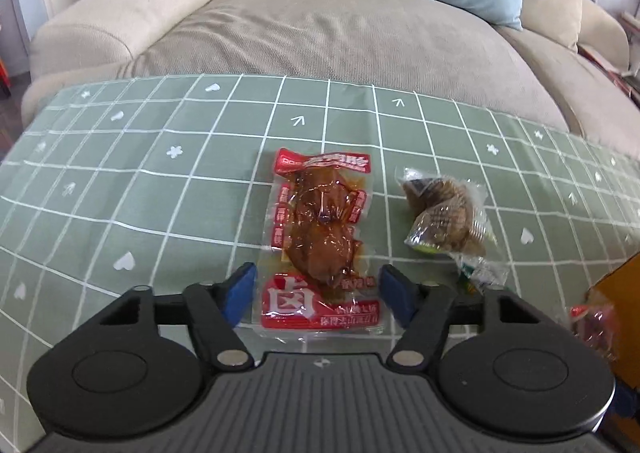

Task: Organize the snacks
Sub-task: 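Lower the left tool onto the red braised-meat pack while the right tool approaches the candy pack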

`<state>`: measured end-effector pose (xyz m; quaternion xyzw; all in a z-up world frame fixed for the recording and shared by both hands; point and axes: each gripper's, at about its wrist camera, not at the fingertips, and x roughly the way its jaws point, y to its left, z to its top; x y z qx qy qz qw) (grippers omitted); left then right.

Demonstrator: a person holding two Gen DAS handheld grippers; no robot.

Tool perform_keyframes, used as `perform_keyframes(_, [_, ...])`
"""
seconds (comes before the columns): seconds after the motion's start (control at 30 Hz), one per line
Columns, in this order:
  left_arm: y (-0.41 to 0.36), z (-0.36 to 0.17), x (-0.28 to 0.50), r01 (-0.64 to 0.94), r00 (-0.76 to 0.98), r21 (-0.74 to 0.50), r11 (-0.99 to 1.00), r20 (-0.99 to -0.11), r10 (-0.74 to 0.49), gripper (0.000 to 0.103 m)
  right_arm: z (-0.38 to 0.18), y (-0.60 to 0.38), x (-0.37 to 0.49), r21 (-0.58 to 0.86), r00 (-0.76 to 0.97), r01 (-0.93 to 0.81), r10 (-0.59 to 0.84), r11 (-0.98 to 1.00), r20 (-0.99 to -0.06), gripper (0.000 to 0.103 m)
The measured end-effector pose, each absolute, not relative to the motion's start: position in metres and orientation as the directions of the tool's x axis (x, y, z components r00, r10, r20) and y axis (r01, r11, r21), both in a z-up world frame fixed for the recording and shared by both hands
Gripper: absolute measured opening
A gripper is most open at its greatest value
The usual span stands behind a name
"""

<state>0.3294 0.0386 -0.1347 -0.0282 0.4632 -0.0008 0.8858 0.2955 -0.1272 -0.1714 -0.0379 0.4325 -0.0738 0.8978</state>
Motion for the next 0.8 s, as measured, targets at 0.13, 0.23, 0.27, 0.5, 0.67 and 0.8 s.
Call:
perform_keyframes(0.13, [0.039, -0.134, 0.319, -0.002, 0.561, -0.033, 0.999, -0.827, -0.026, 0.075, -0.171, -0.126, 0.288, -0.112, 0.610, 0.077, -0.136, 0.991, -0.781, 0.007])
perform_keyframes(0.23, [0.042, -0.133, 0.305, 0.020, 0.541, -0.027, 0.999, -0.840, -0.033, 0.075, -0.170, -0.124, 0.279, -0.105, 0.607, 0.043, -0.109, 0.994, -0.787, 0.000])
perform_keyframes(0.27, [0.044, -0.131, 0.298, 0.028, 0.534, -0.031, 0.999, -0.844, -0.041, 0.075, -0.169, -0.124, 0.276, -0.101, 0.606, 0.030, -0.098, 0.994, -0.790, 0.000])
perform_keyframes(0.5, [0.057, -0.128, 0.242, 0.084, 0.492, -0.023, 0.996, -0.868, -0.062, 0.075, -0.165, -0.123, 0.252, -0.053, 0.594, -0.040, -0.019, 0.998, -0.804, 0.000])
perform_keyframes(0.67, [0.069, -0.125, 0.211, 0.106, 0.469, -0.033, 0.994, -0.879, -0.079, 0.076, -0.161, -0.123, 0.237, -0.033, 0.603, -0.071, 0.016, 0.997, -0.797, 0.000])
perform_keyframes(0.8, [0.079, -0.126, 0.201, 0.092, 0.491, -0.079, 0.993, -0.864, -0.114, 0.081, -0.154, -0.126, 0.232, -0.038, 0.647, -0.049, 0.002, 0.998, -0.762, 0.000])
